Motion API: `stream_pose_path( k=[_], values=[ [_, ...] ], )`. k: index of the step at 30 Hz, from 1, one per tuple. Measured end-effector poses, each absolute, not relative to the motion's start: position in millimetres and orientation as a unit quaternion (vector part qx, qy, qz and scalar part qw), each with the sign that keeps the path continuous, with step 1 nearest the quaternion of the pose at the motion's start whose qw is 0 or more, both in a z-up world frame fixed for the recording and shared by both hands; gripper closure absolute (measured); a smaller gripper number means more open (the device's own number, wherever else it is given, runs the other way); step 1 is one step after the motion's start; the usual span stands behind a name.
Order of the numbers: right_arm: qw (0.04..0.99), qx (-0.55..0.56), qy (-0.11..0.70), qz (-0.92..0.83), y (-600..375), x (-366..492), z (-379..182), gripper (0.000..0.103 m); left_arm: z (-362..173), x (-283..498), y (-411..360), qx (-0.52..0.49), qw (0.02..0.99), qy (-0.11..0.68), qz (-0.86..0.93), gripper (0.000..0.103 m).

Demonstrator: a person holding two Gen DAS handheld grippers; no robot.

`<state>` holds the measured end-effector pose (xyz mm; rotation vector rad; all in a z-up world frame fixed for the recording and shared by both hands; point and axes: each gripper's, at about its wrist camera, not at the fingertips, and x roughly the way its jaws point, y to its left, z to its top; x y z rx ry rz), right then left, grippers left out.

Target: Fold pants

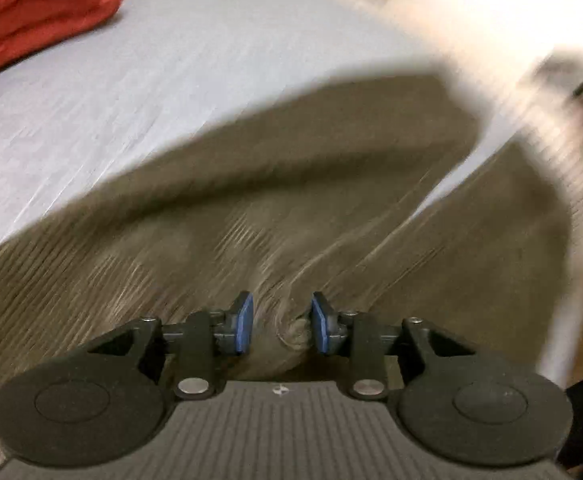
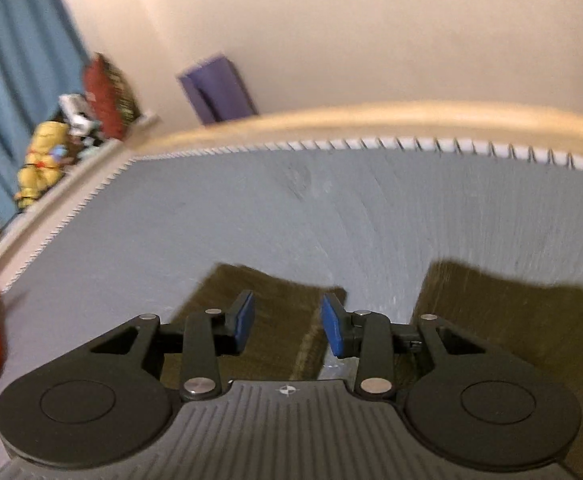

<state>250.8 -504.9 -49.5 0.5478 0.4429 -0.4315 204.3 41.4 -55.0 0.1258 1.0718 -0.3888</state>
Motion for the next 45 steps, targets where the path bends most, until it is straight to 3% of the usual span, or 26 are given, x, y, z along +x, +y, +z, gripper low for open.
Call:
stream_pose_path(
  k=[3, 7, 13, 21, 26, 30, 38, 42, 45],
  values=[
    [0.939, 0.229, 0.194, -0.165, -487.0, 223.4, -15.8, 0.06, -57.0, 194.6, 30.5, 0.073, 0.843, 0.507, -0.167, 0.068],
    [0.963, 0.188, 0.177, -0.08, -459.1, 174.5, 17.7, 0.049, -26.3, 167.8, 25.2, 0.077, 0.87, 0.465, -0.143, 0.064],
    [0.972, 0.136, 0.185, 0.05, -408.6, 117.0, 33.4, 0.048, 22.9, 109.6, 41.4, 0.059, 0.902, 0.407, -0.133, 0.059],
    [0.958, 0.034, 0.211, 0.192, -311.2, 67.6, 8.5, 0.048, 55.0, 55.8, 115.7, 0.068, 0.919, 0.385, -0.053, 0.059],
    [0.927, -0.076, 0.227, 0.289, -236.5, 39.5, -19.4, 0.048, 19.3, 43.5, 174.8, -0.009, 0.906, 0.424, 0.008, 0.059],
    [0.886, -0.149, 0.241, 0.368, -191.8, 9.4, -38.5, 0.048, 5.9, 43.8, 197.2, 0.019, 0.895, 0.444, 0.038, 0.059],
    [0.801, -0.228, 0.284, 0.476, -150.0, -29.3, -79.3, 0.043, -0.4, 63.4, 226.2, -0.025, 0.887, 0.459, 0.04, 0.059],
    [0.758, -0.285, 0.278, 0.516, -140.2, -59.1, -99.9, 0.042, -11.3, 67.2, 230.2, -0.037, 0.874, 0.483, 0.035, 0.045],
    [0.739, -0.302, 0.276, 0.535, -136.4, -72.7, -106.3, 0.04, -19.1, 71.1, 232.9, -0.054, 0.868, 0.493, 0.032, 0.041]
  ],
)
